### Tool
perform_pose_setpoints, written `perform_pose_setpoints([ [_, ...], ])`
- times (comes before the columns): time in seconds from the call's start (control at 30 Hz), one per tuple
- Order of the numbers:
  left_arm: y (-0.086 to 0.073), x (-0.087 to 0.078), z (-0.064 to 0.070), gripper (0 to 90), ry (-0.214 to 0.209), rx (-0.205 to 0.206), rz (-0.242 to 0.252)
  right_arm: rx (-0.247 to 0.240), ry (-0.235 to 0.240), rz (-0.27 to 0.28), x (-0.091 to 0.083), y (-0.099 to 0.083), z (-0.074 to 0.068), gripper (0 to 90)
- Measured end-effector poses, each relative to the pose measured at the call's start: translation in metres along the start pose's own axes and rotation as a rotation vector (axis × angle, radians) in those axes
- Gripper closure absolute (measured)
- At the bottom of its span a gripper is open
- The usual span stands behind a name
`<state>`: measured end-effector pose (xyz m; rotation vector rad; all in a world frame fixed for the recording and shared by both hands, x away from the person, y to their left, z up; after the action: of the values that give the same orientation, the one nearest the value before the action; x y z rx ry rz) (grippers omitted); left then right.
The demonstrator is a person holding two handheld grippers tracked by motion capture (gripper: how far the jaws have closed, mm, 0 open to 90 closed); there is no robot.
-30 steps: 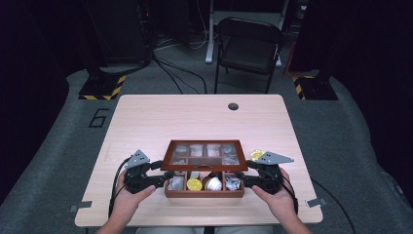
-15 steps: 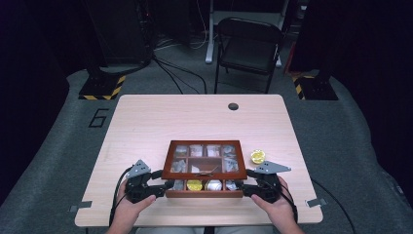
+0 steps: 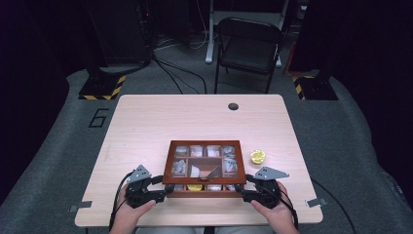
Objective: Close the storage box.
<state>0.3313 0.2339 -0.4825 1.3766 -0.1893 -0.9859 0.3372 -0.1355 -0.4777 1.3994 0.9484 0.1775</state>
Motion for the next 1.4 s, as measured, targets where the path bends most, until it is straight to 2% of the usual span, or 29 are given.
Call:
perform_pose_setpoints([
  [0.13,-0.003,0.001,0.001,36.9,-0.004,0.001,-0.009,-0.023,-0.001,-0.003,0.001,-0.003,0.0,39.6],
  [0.33,-0.007,0.003,0.0,37.0,-0.006,-0.019,-0.019,-0.031,0.009,-0.043,0.003,-0.009,-0.003,39.4],
  [0.5,-0.009,0.004,0.001,37.5,0.001,-0.014,-0.026,-0.036,0.009,-0.051,0.004,-0.011,-0.003,39.8],
  [0.73,-0.01,0.004,0.002,37.5,0.004,-0.004,-0.038,-0.014,0.015,-0.057,0.003,-0.012,-0.003,39.9],
  [0.93,-0.011,0.004,0.002,37.5,0.005,-0.001,-0.048,-0.015,0.018,-0.06,0.003,-0.012,-0.002,39.9],
  [1.1,-0.015,0.006,0.001,37.3,0.008,-0.026,-0.081,0.006,0.022,-0.063,0.001,-0.015,0.0,39.9],
  [1.4,-0.014,0.001,-0.002,37.1,0.017,-0.035,-0.069,0.013,0.011,-0.07,-0.001,-0.015,0.002,39.7],
])
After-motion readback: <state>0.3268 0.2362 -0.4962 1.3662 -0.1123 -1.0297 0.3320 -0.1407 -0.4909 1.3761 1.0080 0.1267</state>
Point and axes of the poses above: each handheld gripper's, and its own axes: x roughly forward along the jaws, y roughly out of its top, z roughly to its right, the point moved 2 cm from there along x, roughly forward along the jaws, and after that the axes turned 9 degrees about z, right-handed, at the moved point
